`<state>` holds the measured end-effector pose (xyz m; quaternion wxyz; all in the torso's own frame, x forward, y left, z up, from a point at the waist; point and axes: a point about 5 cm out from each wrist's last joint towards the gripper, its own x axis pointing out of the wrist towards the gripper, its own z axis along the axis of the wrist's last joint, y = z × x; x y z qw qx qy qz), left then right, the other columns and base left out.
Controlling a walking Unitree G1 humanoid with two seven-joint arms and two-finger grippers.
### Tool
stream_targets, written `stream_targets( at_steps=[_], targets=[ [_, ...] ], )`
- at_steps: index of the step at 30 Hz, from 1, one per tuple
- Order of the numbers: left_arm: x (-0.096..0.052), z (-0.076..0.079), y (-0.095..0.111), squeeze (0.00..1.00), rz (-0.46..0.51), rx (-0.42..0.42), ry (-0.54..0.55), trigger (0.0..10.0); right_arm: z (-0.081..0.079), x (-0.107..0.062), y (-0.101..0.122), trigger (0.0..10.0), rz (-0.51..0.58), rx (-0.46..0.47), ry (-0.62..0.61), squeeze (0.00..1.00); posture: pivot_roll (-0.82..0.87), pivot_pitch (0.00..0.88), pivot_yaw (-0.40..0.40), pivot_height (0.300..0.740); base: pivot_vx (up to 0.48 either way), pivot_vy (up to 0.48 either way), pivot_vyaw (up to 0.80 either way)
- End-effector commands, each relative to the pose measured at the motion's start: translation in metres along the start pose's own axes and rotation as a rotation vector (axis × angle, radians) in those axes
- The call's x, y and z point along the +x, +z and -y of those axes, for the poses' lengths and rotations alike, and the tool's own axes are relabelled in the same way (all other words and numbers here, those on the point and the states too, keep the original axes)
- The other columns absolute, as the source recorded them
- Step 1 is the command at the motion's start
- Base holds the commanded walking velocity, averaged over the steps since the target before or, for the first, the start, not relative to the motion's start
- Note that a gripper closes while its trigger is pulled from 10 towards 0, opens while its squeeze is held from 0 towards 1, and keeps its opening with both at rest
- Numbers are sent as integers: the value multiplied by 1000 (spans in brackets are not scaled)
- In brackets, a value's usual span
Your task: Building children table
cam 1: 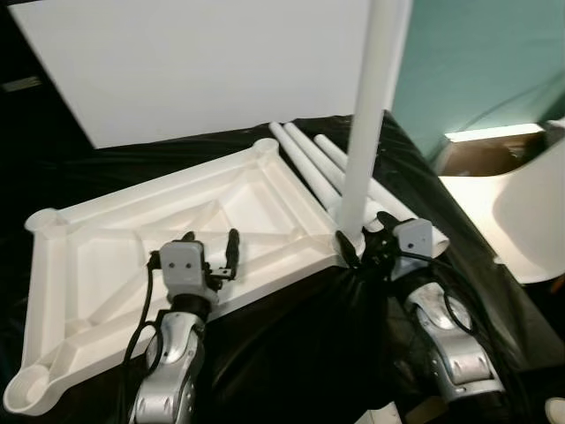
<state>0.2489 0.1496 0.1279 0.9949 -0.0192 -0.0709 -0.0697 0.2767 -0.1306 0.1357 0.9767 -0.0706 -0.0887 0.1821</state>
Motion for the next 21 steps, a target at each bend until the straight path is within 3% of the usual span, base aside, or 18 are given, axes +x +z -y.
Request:
stream_targets(
  at_steps=[1,21],
  targets=[
    [-1,2,2,0,10,15,-6,10000,4,-2,-3,10000,-17,7,-9,0,-10,0,60,740,0,0,0],
    [-2,2,1,0,6,18,-11,10000,3,-3,-3,10000,-19,9,-6,0,-7,0,67,740,0,0,0]
  ],
)
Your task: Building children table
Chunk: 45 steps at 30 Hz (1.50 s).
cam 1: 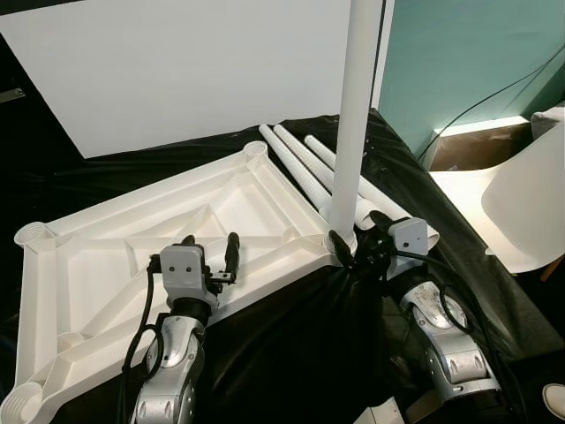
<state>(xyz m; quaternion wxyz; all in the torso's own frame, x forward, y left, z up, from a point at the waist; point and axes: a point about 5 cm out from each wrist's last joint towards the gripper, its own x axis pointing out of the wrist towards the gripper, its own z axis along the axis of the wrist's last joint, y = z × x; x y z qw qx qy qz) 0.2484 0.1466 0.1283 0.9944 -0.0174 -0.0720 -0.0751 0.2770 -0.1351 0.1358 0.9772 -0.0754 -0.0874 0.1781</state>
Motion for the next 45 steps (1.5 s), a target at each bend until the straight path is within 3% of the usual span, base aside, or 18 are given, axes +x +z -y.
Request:
stream_targets(
  at_steps=[1,17,22,31,45],
  targets=[
    [-2,-1,1,0,4,16,0,10000,-2,-2,-3,10000,-14,18,2,0,-7,0,67,740,0,0,0],
    [-3,0,-1,0,-5,14,-19,10000,-2,-1,-3,10000,-15,14,6,0,-4,0,64,740,0,0,0],
    [-9,5,-2,0,-10,-38,-25,10000,-2,-2,5,10000,16,6,-5,0,-3,0,60,740,0,0,0],
    [-13,10,-4,0,-17,-54,-23,10000,3,-7,10,10000,31,5,-43,0,-4,0,60,740,0,0,0],
    [-15,8,-2,0,-3,-60,-1,10000,7,-18,-7,10000,-41,-8,-69,0,-1,0,51,740,0,0,0]
  ],
)
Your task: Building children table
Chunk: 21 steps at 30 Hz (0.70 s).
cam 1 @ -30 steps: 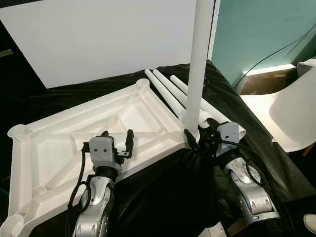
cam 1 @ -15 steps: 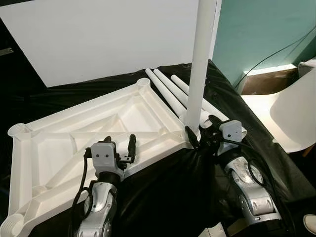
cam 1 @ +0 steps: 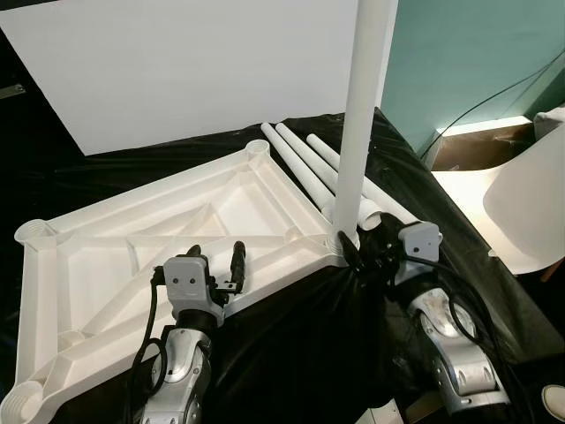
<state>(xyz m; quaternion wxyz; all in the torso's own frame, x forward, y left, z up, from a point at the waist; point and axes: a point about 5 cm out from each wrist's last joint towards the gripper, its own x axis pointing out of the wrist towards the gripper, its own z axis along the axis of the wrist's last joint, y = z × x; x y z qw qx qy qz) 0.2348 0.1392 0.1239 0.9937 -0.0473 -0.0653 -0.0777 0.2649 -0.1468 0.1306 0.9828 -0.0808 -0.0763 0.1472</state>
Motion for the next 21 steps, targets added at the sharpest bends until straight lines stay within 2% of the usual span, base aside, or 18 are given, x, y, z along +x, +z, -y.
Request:
stream_targets(
  at_steps=[1,9,21],
  targets=[
    [-2,-2,1,0,6,-1,2,10000,1,-2,-5,10000,-19,0,-10,0,0,0,50,740,0,0,0],
    [-5,-7,0,0,17,-1,40,10000,2,2,-1,10000,-7,-6,-12,0,0,0,46,740,0,0,0],
    [-12,-9,-3,0,3,4,64,10000,9,-8,2,10000,-14,-23,-11,0,0,0,31,740,0,0,0]
  ],
)
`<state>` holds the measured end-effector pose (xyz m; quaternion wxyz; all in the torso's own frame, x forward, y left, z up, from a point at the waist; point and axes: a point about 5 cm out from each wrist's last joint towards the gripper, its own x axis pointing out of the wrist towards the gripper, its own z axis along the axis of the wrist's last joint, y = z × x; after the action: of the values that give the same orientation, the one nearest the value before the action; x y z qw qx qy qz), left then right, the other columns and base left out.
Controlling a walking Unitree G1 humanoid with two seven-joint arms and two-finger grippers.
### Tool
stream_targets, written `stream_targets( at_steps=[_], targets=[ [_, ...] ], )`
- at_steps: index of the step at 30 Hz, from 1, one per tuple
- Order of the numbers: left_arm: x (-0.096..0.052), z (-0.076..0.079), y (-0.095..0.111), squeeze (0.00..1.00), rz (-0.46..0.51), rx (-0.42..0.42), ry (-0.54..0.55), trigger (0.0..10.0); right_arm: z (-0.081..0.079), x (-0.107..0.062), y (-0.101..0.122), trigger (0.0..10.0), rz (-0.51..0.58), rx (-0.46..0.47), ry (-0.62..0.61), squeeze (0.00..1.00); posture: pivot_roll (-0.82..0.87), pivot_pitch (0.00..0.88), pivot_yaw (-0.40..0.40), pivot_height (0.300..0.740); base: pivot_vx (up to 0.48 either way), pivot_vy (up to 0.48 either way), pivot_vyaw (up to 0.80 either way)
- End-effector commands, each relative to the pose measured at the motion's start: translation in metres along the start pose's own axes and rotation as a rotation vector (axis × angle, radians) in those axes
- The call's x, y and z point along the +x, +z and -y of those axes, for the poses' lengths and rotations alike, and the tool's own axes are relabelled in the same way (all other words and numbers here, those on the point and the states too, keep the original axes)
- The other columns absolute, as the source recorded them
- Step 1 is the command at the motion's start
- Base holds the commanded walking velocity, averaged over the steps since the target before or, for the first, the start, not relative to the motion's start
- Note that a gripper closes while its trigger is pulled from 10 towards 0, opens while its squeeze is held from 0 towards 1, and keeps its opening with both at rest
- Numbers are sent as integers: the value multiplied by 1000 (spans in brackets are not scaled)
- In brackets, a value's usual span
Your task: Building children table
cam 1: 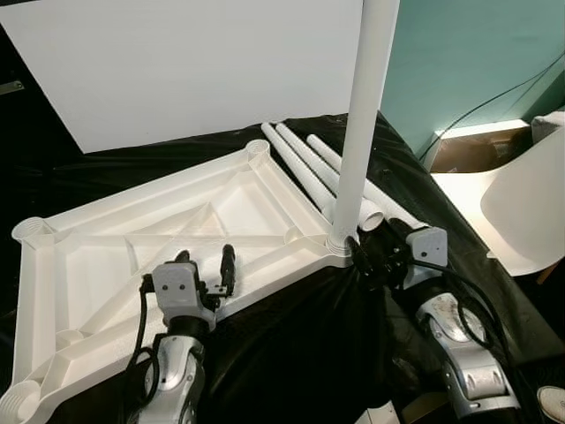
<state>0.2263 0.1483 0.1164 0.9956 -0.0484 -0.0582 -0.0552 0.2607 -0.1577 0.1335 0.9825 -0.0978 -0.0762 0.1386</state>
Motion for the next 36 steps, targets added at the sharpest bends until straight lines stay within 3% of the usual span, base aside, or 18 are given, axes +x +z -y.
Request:
stream_targets(
  at_steps=[1,11,36],
  targets=[
    [-1,-1,2,0,15,3,18,10000,0,-2,0,10000,-8,12,4,0,0,0,31,740,0,0,0],
    [-7,7,-1,0,19,16,17,10000,-2,3,2,10000,1,17,29,0,12,0,14,740,0,0,0],
    [-6,6,2,0,30,51,-13,10000,-9,9,-2,10000,-10,45,69,0,42,0,25,740,0,0,0]
  ],
)
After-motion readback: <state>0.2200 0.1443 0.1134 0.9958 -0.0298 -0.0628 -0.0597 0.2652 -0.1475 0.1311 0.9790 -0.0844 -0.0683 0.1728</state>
